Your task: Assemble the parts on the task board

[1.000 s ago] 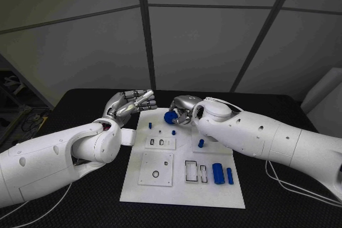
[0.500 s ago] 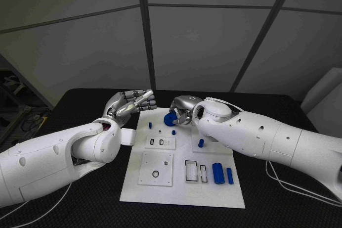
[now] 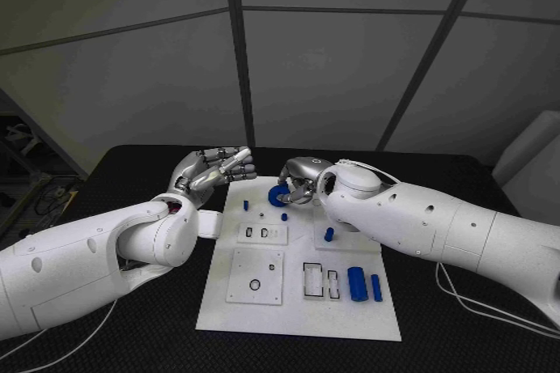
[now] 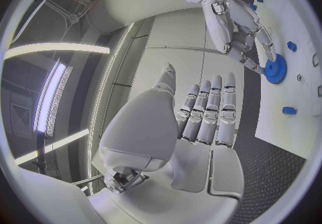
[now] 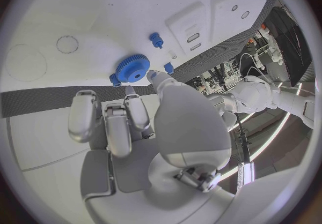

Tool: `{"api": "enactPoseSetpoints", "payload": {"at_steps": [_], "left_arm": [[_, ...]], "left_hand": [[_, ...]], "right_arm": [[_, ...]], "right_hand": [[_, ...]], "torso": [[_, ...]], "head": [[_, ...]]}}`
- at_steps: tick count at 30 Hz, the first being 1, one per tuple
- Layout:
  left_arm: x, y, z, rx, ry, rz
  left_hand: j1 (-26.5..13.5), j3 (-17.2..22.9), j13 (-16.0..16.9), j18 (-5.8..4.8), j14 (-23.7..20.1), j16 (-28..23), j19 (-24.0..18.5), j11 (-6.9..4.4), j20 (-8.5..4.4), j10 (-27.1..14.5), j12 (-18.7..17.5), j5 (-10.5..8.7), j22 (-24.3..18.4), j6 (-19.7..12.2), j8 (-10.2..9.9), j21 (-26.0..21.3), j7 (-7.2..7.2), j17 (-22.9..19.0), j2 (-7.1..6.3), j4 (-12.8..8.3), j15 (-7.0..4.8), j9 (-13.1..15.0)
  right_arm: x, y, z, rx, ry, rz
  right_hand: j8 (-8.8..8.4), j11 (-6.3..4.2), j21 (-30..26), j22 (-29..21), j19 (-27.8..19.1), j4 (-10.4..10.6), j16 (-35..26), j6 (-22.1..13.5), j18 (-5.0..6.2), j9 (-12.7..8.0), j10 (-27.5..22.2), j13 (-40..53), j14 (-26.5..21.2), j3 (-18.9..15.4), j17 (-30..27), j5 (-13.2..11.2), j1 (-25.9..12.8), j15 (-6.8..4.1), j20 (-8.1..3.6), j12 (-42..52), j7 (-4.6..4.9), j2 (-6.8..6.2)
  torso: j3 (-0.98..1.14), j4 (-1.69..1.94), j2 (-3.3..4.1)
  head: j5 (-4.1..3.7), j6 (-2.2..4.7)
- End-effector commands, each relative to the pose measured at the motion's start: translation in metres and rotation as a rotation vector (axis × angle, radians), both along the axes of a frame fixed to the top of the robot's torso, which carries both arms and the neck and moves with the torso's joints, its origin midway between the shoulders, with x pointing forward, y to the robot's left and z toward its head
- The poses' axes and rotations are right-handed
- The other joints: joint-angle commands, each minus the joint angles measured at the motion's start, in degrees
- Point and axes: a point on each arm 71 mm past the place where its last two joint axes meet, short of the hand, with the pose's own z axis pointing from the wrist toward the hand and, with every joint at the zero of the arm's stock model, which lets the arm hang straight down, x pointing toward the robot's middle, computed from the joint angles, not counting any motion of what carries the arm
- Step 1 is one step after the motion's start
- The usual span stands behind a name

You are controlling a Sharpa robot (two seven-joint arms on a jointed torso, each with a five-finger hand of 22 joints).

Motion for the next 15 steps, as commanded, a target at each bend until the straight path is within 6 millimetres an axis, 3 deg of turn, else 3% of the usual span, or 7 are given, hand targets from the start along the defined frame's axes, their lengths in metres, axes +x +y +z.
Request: {"api": "enactPoseSetpoints", "payload": {"at_steps": [1,11,15], "left_arm": [[0.0001,-0.0011,0.0016,0.003,-0.01,-0.008],[0.0002,-0.0009,0.0015,0.003,-0.009,-0.007],[0.0001,-0.0011,0.0015,0.004,-0.01,-0.007]], "left_hand": [[-0.1,0.0,0.0,-1.16,0.5,-0.4,-0.2,0.18,0.08,-0.2,-0.2,0.29,-0.1,0.1,-0.2,-0.3,1.75,-0.1,0.46,-0.3,-0.04,0.0],[-0.1,0.0,0.0,-1.16,0.5,-0.4,-0.2,0.18,0.09,-0.2,-0.2,0.29,-0.1,0.1,-0.2,-0.4,1.75,-0.1,0.47,-0.3,-0.04,0.0],[-0.1,-0.1,0.0,-1.17,0.5,-0.4,-0.2,0.19,0.09,-0.3,-0.2,0.29,-0.1,0.1,-0.2,-0.4,1.75,-0.1,0.48,-0.3,-0.03,0.0]], "right_arm": [[-0.0006,0.0016,-0.0014,0.027,0.053,0.014],[0.0012,-0.0006,-0.0036,0.026,0.073,0.002],[0.0024,-0.0021,-0.0051,0.011,0.079,-0.009]], "right_hand": [[0.19,-0.25,-0.2,0.1,0.3,1.6,0.4,0.6,-0.9,0.1,0.5,0.3,4.9,-0.3,10.2,0.6,-2.5,0.05,0.08,0.4,-0.06,0.65],[0.12,-0.3,-0.1,0.3,0.4,2.0,0.5,0.9,-0.93,0.1,0.7,0.6,5.0,-0.3,10.6,0.8,-3.4,0.0,0.02,0.8,-0.09,0.88],[-0.41,-0.17,-0.1,0.3,0.4,0.4,0.5,0.4,-0.94,-0.1,0.5,0.6,5.0,0.1,10.6,0.4,-2.0,0.08,0.03,0.7,0.11,-0.04]], "torso": [[0.03,0.03,0.0],[0.02,-0.06,-0.01],[0.03,-0.03,0.01]], "head": [[0.05,-0.08],[0.12,-0.02],[0.05,0.01]]}}
